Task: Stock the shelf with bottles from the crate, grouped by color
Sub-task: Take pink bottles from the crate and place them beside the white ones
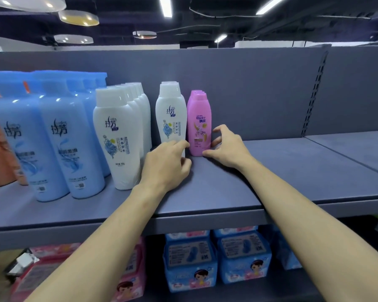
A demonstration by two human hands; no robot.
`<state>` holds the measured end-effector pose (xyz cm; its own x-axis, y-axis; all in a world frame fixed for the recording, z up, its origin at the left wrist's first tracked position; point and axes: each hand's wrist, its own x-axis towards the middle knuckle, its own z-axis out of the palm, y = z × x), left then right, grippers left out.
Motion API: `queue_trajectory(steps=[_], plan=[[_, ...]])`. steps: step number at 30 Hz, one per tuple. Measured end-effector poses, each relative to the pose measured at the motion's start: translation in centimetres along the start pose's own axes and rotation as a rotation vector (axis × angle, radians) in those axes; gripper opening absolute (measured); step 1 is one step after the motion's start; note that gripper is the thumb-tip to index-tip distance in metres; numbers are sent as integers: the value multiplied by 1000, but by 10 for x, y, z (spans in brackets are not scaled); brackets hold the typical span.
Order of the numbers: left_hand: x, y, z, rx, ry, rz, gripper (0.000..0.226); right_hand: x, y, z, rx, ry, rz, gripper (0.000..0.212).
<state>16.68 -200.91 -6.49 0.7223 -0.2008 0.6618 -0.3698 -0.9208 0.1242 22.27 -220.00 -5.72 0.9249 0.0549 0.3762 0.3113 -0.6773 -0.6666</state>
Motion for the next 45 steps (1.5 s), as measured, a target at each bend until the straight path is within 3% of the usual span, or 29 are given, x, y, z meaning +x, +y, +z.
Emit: queue_trajectory(steps=[13, 17, 21, 25, 32, 36, 39, 45], plan=[[-3, 4, -7, -31, 35, 15, 28, -7, -3, -1, 4, 81, -68, 51], [-4, 7, -14, -54, 87, 22, 21, -21, -13, -2, -135, 177, -114, 41], [-10, 15, -23, 61, 68, 53, 17, -52, -31, -5, -347, 139, -235, 35], [-32, 29, -47, 83, 68, 86, 23, -93, -44, -19, -374, 93, -326, 37], [-130, 53, -60, -5, 97, 342, 26, -193, -35, -18, -312, 265, -472, 29], [-148, 55, -60, 16, 116, 319, 24, -219, -32, -11, -390, 351, -541, 26], [-172, 55, -53, -14, 125, 329, 25, -245, -20, 4, -421, 322, -571, 26], [-245, 58, -13, -61, -70, 247, 25, -290, 24, 42, -486, 142, -485, 32]])
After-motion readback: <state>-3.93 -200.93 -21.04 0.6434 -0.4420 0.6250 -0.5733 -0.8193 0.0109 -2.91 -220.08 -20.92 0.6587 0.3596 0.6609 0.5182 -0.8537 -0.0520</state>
